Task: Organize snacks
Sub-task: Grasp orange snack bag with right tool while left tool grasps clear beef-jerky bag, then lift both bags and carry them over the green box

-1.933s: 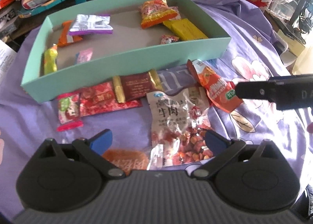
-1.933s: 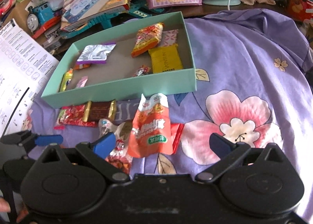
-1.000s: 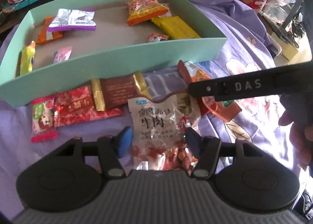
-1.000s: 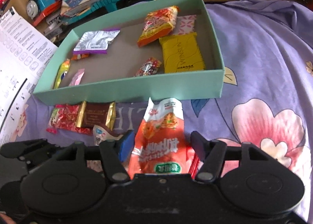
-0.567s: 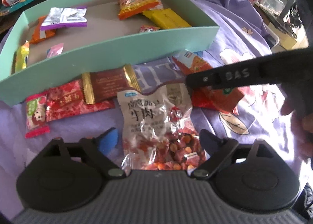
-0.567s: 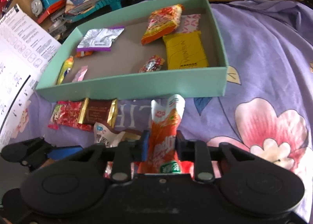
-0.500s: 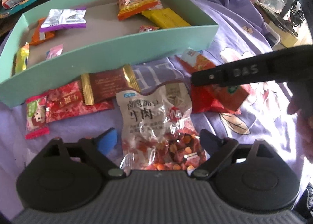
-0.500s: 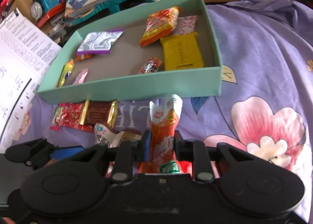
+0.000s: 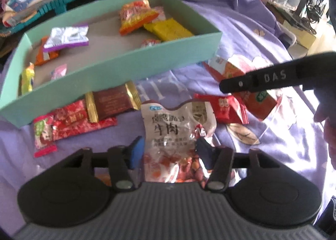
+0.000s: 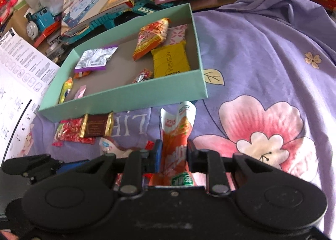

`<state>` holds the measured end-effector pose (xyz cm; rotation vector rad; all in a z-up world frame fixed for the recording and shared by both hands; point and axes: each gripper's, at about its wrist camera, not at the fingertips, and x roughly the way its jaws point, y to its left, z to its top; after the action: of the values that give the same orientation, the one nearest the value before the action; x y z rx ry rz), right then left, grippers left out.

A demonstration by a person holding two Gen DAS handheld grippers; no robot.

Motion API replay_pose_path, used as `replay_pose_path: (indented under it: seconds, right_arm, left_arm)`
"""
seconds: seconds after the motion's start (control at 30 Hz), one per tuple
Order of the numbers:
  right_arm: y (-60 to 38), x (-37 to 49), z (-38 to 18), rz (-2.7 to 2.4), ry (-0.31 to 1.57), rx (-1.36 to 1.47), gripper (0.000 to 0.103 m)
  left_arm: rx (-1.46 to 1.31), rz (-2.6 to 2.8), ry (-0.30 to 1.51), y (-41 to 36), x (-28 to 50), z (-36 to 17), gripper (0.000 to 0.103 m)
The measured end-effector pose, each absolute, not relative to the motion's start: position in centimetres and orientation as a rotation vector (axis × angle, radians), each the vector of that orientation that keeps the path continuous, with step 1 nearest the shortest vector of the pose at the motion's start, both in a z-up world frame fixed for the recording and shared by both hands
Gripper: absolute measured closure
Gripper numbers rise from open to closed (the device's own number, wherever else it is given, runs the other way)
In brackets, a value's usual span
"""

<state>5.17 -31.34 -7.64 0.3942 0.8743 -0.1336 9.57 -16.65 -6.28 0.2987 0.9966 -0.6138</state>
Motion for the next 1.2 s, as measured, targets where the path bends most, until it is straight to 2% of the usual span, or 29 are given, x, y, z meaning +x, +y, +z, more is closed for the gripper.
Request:
replay_pose_path:
  seconds: [0.17, 0.27, 0.3, 0.4, 0.5, 0.53, 0.57, 0.6, 0.63, 0.93, 1.2]
  right_arm:
    - [-31.4, 4.4, -7.3, -0.136, 0.865, 0.391, 0.080]
    - [-31.7, 3.9, -7.3, -0.138, 0.862, 0.394, 0.080]
    - [-31.7, 3.8, -7.3, -0.138, 0.862, 0.396, 0.080]
    - [-31.7, 3.3, -7.3, -0.124, 0.860, 0.401, 0.080]
    - [-31.5, 2.8, -7.2, -0.111, 0.863, 0.396, 0.080]
    - [-31.5, 2.6, -7.3, -0.111, 0.866, 0.395, 0.080]
    - [-31.6, 2.6, -7.3, -0.112, 0.870, 0.394, 0.080]
    - [-31.7, 2.4, -7.5, -0.116, 0.874, 0.396, 0.080]
    - [-31.9, 2.3, -7.6, -0.118, 0.877, 0.401, 0.080]
    - [-31.6, 1.8, -7.8, -0.108, 0.886, 0.404, 0.080]
    - [-30.8, 2.0, -5.8, -0.097, 0.865, 0.367, 0.080]
  left_arm:
    - [0.319, -0.628, 1.028, -16.6, 9.8, -6.5, 0.049]
    - [0.309, -0.634, 1.057, -16.5, 9.9, -6.7, 0.043]
    - [0.312, -0.641, 1.060, -16.5, 9.9, -6.9, 0.038]
    - [0.389, -0.638, 1.078, -17.5, 9.4, -8.1, 0.000]
    - [0.394, -0.633, 1.070, -17.8, 8.8, -8.8, 0.001]
    - [0.393, -0.638, 1.066, -18.1, 8.8, -8.7, 0.005]
    - [0.394, -0.643, 1.053, -18.4, 8.6, -8.4, 0.018]
    - [0.400, -0.639, 1.029, -18.7, 8.4, -8.0, 0.023]
    - [0.393, -0.645, 1.015, -18.8, 8.6, -7.6, 0.037]
    - [0.389, -0.666, 0.994, -19.2, 7.9, -6.0, 0.039]
    - [0.283, -0.635, 0.964, -16.2, 9.4, -2.6, 0.039]
